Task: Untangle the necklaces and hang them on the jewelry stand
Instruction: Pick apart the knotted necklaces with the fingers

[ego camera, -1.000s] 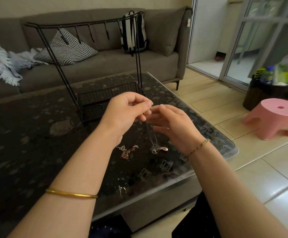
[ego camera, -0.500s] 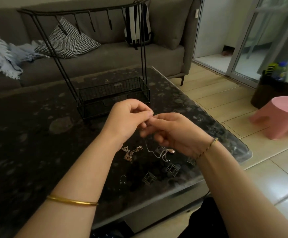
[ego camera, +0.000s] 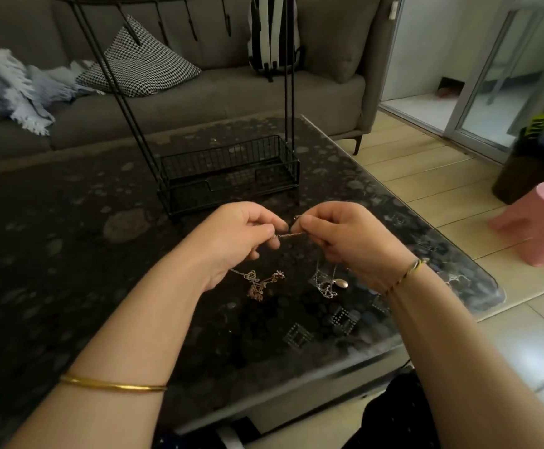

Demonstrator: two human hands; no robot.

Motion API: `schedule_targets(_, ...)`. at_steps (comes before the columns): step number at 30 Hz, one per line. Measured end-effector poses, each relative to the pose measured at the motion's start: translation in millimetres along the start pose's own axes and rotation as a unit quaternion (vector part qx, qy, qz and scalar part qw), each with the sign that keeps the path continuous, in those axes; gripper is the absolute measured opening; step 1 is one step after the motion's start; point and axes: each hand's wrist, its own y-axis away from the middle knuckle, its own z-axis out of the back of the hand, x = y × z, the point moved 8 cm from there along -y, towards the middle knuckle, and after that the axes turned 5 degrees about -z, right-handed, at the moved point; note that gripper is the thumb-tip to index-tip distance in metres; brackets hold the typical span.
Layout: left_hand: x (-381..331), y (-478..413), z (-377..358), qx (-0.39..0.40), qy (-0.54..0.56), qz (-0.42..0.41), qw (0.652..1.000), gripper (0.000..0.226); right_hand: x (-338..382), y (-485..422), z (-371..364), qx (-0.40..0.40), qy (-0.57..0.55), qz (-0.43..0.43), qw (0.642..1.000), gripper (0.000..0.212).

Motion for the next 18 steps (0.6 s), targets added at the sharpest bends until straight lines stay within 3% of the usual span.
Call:
schedule_targets(10, 2, 0, -4, 0.013, 0.035, 0.023, 0.999, 0.024, 6, 4, 0, 0.000, 0.006, 0.047, 0.999, 0.019)
schedule_targets(18, -10, -1, 2, -0.031, 0.026, -0.029, 0.999, 0.016, 3, 4, -1, 0.016, -0.028, 0.023, 0.999, 0.019)
